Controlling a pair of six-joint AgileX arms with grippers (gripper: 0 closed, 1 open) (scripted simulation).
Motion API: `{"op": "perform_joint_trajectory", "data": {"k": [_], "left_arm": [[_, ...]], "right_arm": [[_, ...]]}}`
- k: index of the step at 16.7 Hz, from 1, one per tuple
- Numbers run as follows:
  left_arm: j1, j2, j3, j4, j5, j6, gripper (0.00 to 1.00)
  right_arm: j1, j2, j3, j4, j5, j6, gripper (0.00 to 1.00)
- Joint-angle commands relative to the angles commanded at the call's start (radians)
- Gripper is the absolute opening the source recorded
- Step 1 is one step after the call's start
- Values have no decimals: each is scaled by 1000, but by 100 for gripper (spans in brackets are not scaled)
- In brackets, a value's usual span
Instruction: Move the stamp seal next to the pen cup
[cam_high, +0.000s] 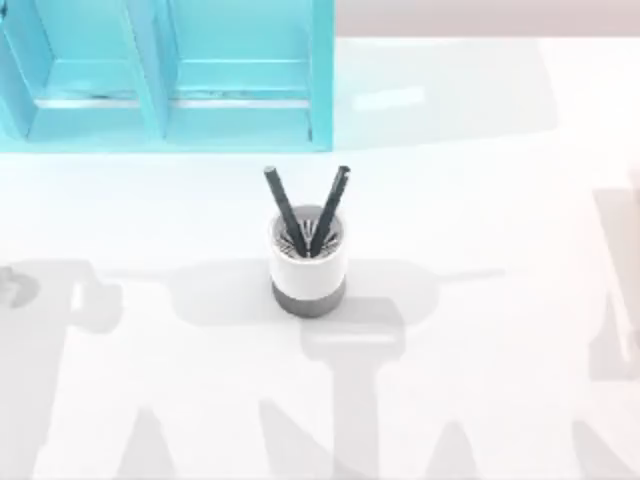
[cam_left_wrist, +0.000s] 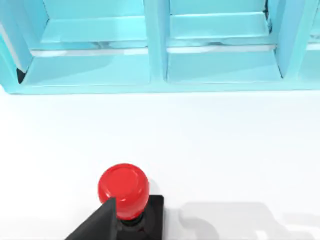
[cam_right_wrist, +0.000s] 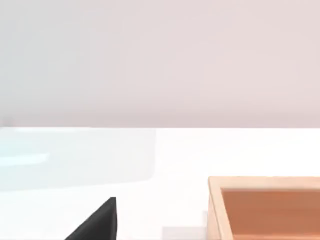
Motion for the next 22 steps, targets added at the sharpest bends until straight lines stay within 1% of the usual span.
{"op": "perform_joint_trajectory", "data": {"k": [7, 10, 13, 17, 22], "left_arm": [[79, 749, 613, -488, 0, 86, 100], [110, 1002, 837, -668, -1, 118, 100], [134, 1210, 1029, -808, -1, 145, 100], [154, 1370, 1183, -916, -2, 165, 100], [157, 1390, 1205, -930, -2, 168, 100]], "right_arm": [[0, 0, 0, 0, 0, 0, 100], [0, 0, 0, 0, 0, 0, 100], [0, 0, 0, 0, 0, 0, 100], [0, 0, 0, 0, 0, 0, 100], [0, 0, 0, 0, 0, 0, 100]]}}
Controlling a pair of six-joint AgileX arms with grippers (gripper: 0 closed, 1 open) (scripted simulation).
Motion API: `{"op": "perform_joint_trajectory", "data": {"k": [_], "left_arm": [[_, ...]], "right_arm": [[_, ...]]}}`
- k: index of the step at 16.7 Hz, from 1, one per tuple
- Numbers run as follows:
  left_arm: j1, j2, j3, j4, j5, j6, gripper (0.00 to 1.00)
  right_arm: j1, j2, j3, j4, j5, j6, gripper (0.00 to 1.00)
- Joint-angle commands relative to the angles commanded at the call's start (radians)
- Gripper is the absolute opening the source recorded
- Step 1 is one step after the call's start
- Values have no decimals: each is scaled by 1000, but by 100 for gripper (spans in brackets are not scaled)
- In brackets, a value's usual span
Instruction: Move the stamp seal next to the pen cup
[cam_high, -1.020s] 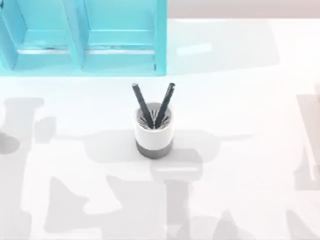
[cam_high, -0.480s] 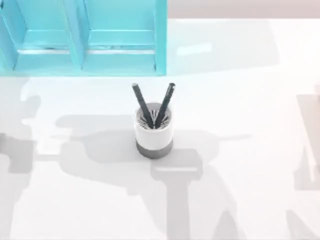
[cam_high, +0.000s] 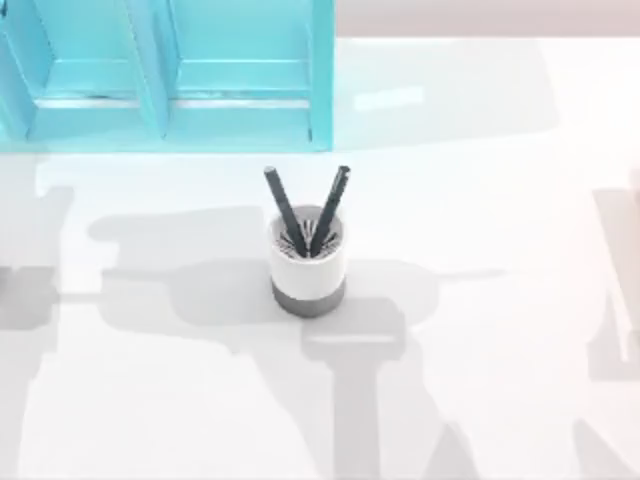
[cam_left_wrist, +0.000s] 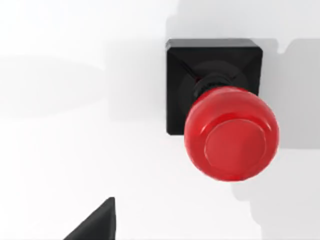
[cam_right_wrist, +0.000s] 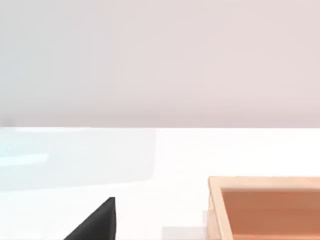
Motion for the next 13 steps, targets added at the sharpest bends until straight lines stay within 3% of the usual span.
{"op": "perform_joint_trajectory", "data": {"k": [4, 10, 13], "left_arm": [[-3, 4, -42, 42, 0, -2, 100], [1, 51, -252, 314, 0, 2, 100], [3, 66, -307, 373, 0, 4, 100]], "right_arm": [[0, 0, 0, 0, 0, 0, 100], [0, 0, 0, 0, 0, 0, 100], [0, 0, 0, 0, 0, 0, 100]]}}
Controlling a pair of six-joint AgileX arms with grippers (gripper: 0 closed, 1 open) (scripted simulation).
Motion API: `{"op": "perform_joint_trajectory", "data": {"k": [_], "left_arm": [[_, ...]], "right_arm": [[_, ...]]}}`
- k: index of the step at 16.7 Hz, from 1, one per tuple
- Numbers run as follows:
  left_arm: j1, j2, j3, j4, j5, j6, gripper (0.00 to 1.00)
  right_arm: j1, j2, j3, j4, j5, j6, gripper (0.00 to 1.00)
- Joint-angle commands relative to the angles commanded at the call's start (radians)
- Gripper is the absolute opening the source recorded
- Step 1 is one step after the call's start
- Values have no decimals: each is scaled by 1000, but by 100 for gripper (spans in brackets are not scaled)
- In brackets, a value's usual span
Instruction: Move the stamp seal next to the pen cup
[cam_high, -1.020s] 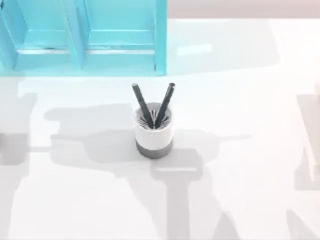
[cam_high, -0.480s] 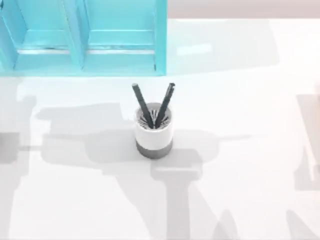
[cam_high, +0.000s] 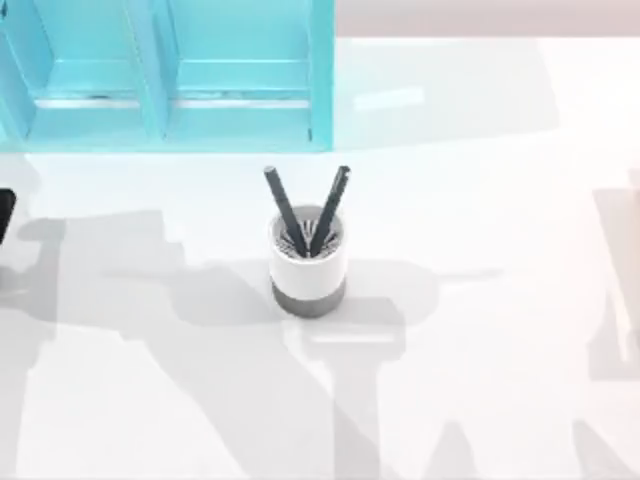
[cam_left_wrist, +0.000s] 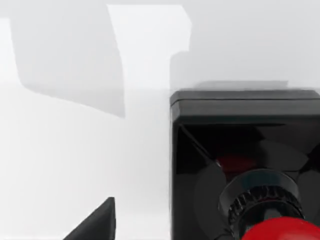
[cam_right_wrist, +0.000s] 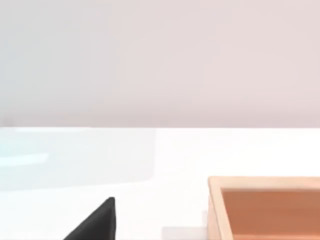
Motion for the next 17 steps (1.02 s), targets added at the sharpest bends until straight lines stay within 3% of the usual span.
{"op": "perform_joint_trajectory", "data": {"k": [3, 16, 17], "left_arm": [[0, 0, -1, 1, 0, 0, 100], [0, 0, -1, 1, 0, 0, 2], [0, 0, -1, 1, 0, 0, 0]], "right_arm": [[0, 0, 0, 0, 0, 0, 100], [0, 0, 0, 0, 0, 0, 100], [0, 0, 0, 0, 0, 0, 100]]}}
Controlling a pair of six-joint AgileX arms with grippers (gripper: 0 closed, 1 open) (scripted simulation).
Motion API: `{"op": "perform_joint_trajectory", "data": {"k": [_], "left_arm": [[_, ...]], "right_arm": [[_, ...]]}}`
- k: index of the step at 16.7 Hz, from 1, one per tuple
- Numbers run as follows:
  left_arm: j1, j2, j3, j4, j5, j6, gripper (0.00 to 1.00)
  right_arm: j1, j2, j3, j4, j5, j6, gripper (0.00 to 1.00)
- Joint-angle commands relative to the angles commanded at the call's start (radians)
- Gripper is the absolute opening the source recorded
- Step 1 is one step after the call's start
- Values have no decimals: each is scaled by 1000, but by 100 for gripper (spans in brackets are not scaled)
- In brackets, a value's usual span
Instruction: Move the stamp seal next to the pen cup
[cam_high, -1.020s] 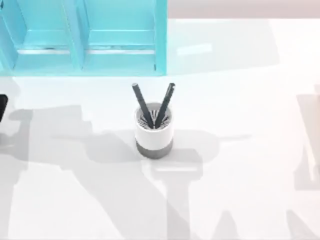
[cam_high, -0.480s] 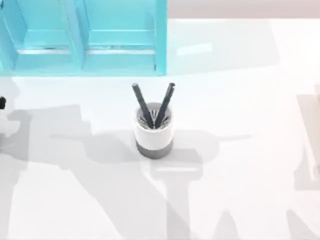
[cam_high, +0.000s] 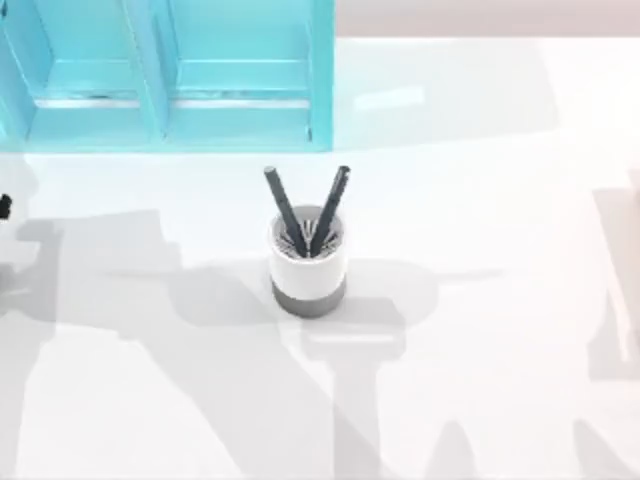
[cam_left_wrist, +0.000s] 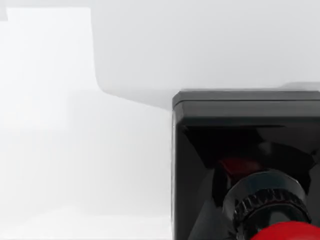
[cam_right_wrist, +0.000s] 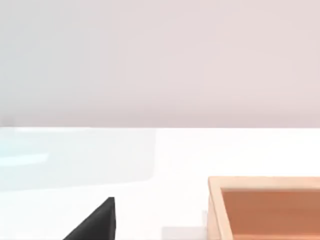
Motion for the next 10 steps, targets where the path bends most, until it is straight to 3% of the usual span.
{"op": "perform_joint_trajectory", "data": {"k": [10], "left_arm": [[-15, -1, 15, -16, 0, -13, 0]], "right_arm": [[0, 0, 0, 0, 0, 0, 100]]}}
